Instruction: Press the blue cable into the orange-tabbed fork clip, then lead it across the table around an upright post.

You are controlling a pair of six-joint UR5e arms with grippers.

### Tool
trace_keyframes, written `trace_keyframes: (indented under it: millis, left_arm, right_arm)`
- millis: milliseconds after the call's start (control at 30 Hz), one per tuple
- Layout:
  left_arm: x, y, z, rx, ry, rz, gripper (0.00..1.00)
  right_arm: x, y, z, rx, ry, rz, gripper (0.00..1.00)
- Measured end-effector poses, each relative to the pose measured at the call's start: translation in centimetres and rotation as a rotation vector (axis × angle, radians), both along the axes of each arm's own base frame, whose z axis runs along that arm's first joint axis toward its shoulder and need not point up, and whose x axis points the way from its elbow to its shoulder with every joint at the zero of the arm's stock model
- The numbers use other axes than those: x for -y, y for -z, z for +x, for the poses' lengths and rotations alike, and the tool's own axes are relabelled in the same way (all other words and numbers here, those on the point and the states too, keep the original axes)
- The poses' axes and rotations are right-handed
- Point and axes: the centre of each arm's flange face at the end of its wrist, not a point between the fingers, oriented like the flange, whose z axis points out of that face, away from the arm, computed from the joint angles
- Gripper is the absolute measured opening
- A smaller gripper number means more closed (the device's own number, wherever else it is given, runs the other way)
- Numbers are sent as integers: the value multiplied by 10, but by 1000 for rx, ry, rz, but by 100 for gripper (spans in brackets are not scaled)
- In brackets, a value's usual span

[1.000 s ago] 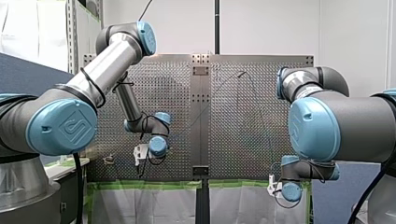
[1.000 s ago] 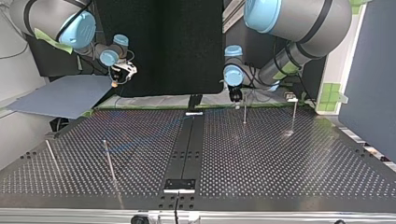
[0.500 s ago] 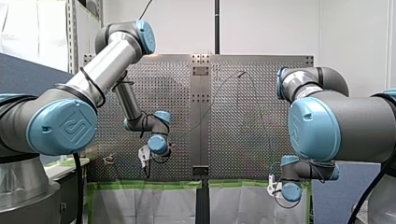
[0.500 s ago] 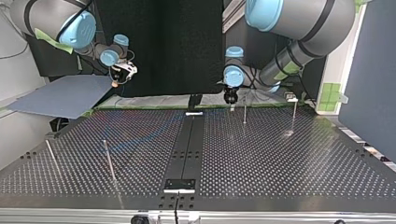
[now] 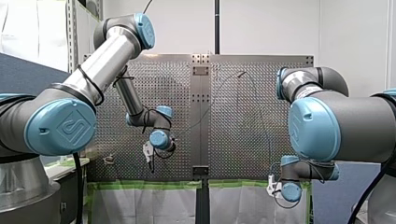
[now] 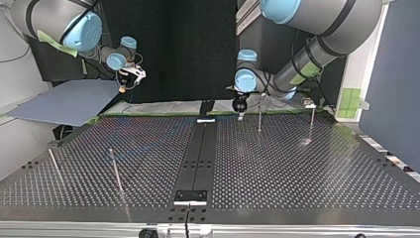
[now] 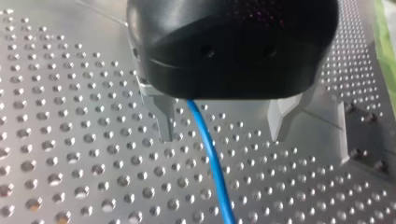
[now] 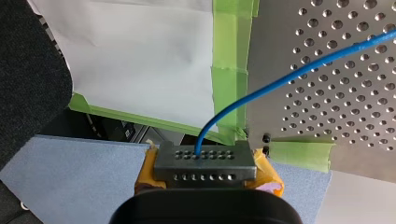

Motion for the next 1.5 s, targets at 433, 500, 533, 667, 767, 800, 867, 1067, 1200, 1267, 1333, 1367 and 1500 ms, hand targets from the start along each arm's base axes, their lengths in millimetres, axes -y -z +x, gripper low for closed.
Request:
trace_keyframes:
  millis: [433,500,533,667,767,800,867,1067,1200,1267,1333,1367,1500]
  left_arm:
    - [11,-49,1,61,23,-23,100]
    - [14,-62,0,73,27,-29,100]
    - [15,-67,-1,78,29,-31,100]
    - [20,-84,-3,92,39,-39,100]
    - [24,-94,-6,101,51,-45,100]
    - [26,-98,-7,105,58,-48,100]
    - [29,-106,-9,112,69,-55,100]
    - [39,-136,-14,153,100,-95,100]
    - [47,-147,-19,164,140,-127,100]
    - [50,-148,-20,163,157,-141,100]
    - [55,-150,-22,161,177,-161,100]
    - [57,-151,-22,161,186,-170,100]
    - [71,-160,-22,165,228,-212,100]
  right_arm:
    - [-1,0,2,0,-3,0,0]
    - [-1,0,2,0,-4,0,0]
    - [-1,0,3,0,-4,0,0]
    - [-1,0,3,0,-4,0,0]
    - [-1,0,3,2,-4,0,0]
    - [-1,0,3,2,-4,0,0]
    - [-1,0,3,3,-5,0,0]
    - [-1,0,3,4,-7,1,0]
    - [-1,0,3,8,-9,2,0]
    - [-1,0,4,11,-9,2,0]
    - [-1,0,4,12,-8,2,0]
    - [-1,0,4,13,-8,2,0]
    - [-1,0,4,14,-8,2,0]
